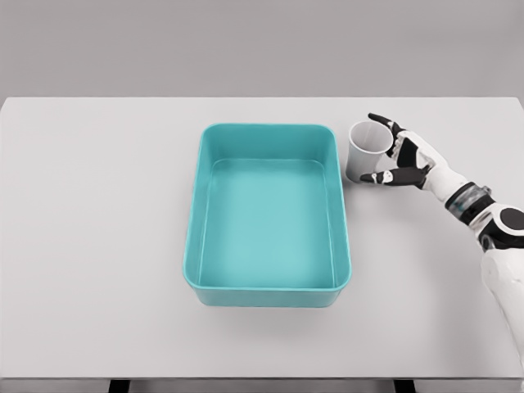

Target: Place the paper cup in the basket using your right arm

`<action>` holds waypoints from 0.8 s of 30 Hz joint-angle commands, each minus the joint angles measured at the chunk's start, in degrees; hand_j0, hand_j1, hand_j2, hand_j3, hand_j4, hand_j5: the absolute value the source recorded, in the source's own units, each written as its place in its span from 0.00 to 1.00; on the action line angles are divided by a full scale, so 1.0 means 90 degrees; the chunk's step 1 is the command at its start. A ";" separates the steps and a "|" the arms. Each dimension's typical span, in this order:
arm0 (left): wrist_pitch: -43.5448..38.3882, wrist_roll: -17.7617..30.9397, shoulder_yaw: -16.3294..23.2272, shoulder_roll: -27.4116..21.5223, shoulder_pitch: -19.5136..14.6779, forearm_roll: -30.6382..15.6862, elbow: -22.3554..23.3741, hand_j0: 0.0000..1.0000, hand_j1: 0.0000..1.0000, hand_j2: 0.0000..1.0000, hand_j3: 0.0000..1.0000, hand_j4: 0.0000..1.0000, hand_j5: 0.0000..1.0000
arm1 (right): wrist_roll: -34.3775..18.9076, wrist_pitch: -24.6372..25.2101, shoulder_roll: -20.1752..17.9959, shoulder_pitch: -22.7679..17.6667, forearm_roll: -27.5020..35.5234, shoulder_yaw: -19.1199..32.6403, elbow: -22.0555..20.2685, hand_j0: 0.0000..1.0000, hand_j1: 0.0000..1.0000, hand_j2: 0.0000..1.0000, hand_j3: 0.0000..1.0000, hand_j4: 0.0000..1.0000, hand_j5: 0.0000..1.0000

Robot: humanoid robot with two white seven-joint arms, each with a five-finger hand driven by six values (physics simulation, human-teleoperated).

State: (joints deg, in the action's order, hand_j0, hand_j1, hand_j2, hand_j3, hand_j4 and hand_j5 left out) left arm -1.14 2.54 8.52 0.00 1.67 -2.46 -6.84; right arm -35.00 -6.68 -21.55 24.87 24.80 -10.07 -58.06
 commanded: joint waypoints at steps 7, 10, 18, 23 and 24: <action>0.0000 0.0001 0.0000 0.0000 0.0000 0.0000 -0.0002 1.00 1.00 1.00 1.00 1.00 1.00 | 0.0000 0.0000 0.0001 0.0000 0.0028 -0.0024 0.0016 1.00 1.00 1.00 1.00 1.00 1.00; 0.0000 0.0001 0.0000 0.0000 0.0000 0.0000 -0.0002 1.00 1.00 1.00 1.00 1.00 1.00 | 0.0000 0.0010 0.0001 0.0010 -0.0186 -0.0024 0.0016 0.96 0.96 0.96 0.96 0.96 0.96; 0.0000 0.0001 0.0000 0.0000 0.0000 0.0000 -0.0002 1.00 1.00 1.00 1.00 1.00 1.00 | 0.0000 0.0010 0.0031 0.0010 -0.0275 -0.0014 0.0006 0.67 0.67 0.67 0.67 0.67 0.67; 0.0000 0.0001 0.0000 0.0000 0.0000 0.0000 -0.0002 1.00 1.00 1.00 1.00 1.00 1.00 | 0.0000 0.0020 0.0011 0.0010 -0.0392 -0.0004 -0.0043 0.60 0.60 0.60 0.60 0.60 0.60; 0.0000 0.0001 0.0000 0.0000 0.0000 0.0000 0.0008 1.00 1.00 1.00 1.00 1.00 1.00 | 0.0000 0.0020 -0.0028 0.0010 -0.0392 -0.0004 -0.0091 0.60 0.60 0.60 0.60 0.60 0.60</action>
State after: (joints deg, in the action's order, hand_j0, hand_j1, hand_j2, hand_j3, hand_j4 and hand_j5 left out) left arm -1.14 2.54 8.52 0.00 1.67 -2.46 -6.85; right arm -34.98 -6.50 -21.54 24.96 21.45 -10.10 -58.44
